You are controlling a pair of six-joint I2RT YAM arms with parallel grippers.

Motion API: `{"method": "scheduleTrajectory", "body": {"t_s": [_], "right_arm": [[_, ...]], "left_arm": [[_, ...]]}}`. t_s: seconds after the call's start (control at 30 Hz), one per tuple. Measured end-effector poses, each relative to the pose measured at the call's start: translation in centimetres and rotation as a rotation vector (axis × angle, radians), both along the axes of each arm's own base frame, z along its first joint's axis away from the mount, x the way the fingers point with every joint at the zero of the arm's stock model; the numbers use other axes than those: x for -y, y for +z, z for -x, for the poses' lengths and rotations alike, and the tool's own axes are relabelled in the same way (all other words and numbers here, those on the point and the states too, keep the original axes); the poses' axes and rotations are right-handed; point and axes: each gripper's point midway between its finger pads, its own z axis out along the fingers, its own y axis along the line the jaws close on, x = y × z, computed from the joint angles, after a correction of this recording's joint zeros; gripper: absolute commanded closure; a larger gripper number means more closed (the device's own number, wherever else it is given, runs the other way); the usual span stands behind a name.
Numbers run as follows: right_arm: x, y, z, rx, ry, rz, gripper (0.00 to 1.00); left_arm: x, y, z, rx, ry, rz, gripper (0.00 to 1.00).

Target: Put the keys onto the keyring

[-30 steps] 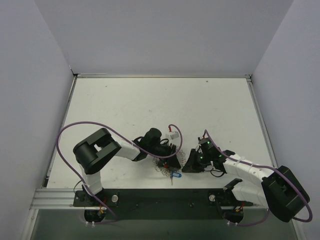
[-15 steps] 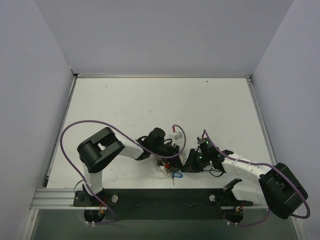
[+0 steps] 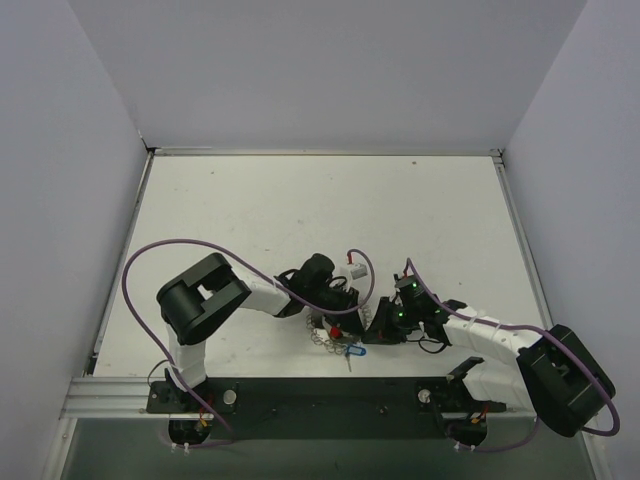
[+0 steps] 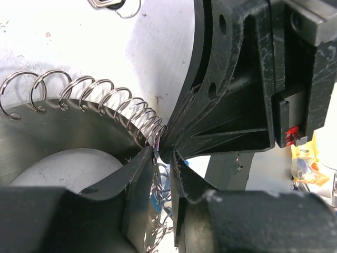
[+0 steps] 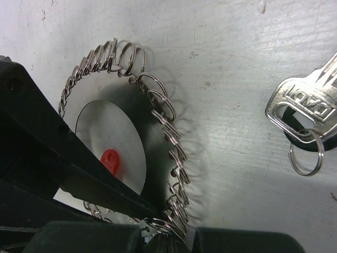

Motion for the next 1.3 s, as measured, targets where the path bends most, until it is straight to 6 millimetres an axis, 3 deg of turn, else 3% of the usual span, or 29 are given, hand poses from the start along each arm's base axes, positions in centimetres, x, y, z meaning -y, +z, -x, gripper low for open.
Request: {"method": "scheduleTrajectory", "body": {"t_s": [0.07,0.17,0.4,0.5,0.63,0.73,0.8,0.93,1.03,1.17,1.3], "right_arm": [[0.0,0.0,0.0,0.001,0.0,-0.001,1.0],[-0.1,0.0,-0.1,0.003,0.0,-0.002,1.0],[0.2,0.1,-0.2,0.031,0.017,0.011,1.0],[0.5,1.2,-0.6,0.09,0.031,0.015,0.86],[0.3,5.4,-2.5,0.256,0.04,-0.028,0.47],[0.3,8.9,-3.9,0.39,0.04,-0.069,0.31],[0.2,10.9,-4.4,0.46,0.049,-0.09,0.28],[-0.2,13.3,-4.4,0.531,0.107,-0.119,0.3],[-0.7,14.7,-4.1,0.561,0.166,-0.147,0.47],[-1.2,16.7,-3.7,0.596,0.227,-0.185,0.47],[-1.9,20.2,-3.6,0.67,0.282,-0.238,0.47]], "left_arm": [[-0.1,0.0,0.1,-0.001,-0.004,-0.001,0.76],[-0.2,-0.2,0.1,0.0,-0.007,-0.008,0.99],[-0.3,-0.4,0.2,0.003,-0.014,-0.018,1.0],[-0.6,-0.4,0.2,0.017,-0.022,-0.027,1.0],[-1.2,0.0,0.0,0.065,-0.025,-0.051,1.0],[-1.6,1.3,-0.5,0.133,-0.021,-0.051,1.0],[-1.8,2.8,-0.9,0.188,-0.018,-0.037,1.0],[-2.1,6.5,-1.6,0.303,-0.006,0.021,1.0],[-2.4,9.6,-1.9,0.388,0.001,0.078,1.0],[-2.8,12.4,-1.9,0.458,0.005,0.135,1.0],[-3.3,14.4,-1.8,0.497,0.006,0.175,1.0]]}}
